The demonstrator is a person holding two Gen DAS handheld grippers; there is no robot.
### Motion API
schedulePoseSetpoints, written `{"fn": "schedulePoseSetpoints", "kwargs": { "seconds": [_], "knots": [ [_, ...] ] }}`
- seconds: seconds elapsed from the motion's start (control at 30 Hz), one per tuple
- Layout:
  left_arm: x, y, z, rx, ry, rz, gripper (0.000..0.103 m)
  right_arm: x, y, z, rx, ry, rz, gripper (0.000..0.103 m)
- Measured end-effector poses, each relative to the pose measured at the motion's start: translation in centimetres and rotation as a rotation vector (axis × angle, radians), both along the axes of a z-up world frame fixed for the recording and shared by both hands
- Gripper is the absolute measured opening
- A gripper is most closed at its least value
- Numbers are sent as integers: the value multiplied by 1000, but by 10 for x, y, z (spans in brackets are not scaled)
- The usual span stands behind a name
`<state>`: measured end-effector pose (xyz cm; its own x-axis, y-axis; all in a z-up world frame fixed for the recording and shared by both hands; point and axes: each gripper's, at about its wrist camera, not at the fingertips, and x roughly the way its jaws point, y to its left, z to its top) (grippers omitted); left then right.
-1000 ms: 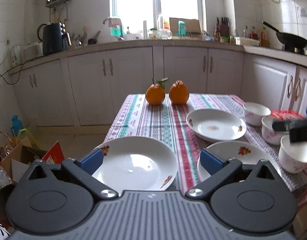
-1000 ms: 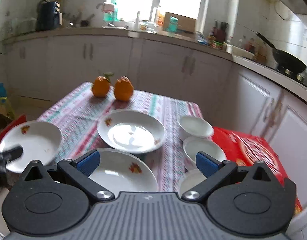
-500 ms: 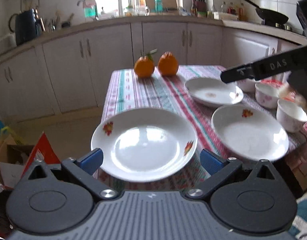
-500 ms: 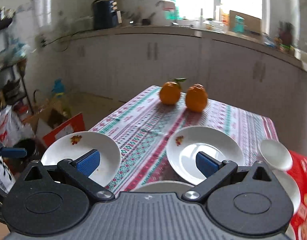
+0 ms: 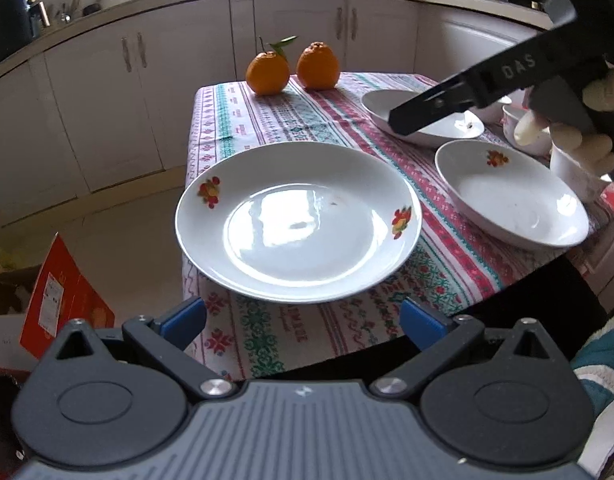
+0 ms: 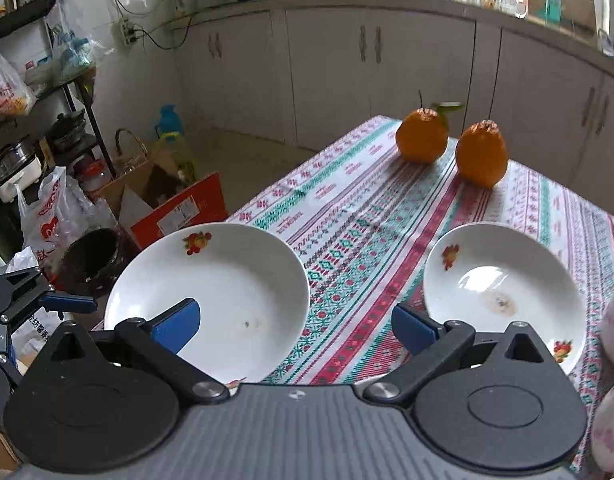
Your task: Organize plates and bowls
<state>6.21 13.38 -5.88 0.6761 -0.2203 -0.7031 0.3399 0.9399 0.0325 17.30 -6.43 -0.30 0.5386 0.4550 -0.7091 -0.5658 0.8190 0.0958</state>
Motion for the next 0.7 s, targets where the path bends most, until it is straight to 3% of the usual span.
{"fn": "schedulePoseSetpoints", "kwargs": {
  "seconds": [0.23, 0.53, 0.7],
  "knots": [
    [14, 8, -6, -4, 23, -64, 102, 10, 19, -16, 56, 79, -11, 103],
    [29, 17, -9, 1, 42, -130, 102, 40, 36, -34, 42, 161, 36, 103],
    [36, 18, -10, 3, 51, -167, 102, 60, 38, -45, 73, 236, 31, 95]
  ]
}}
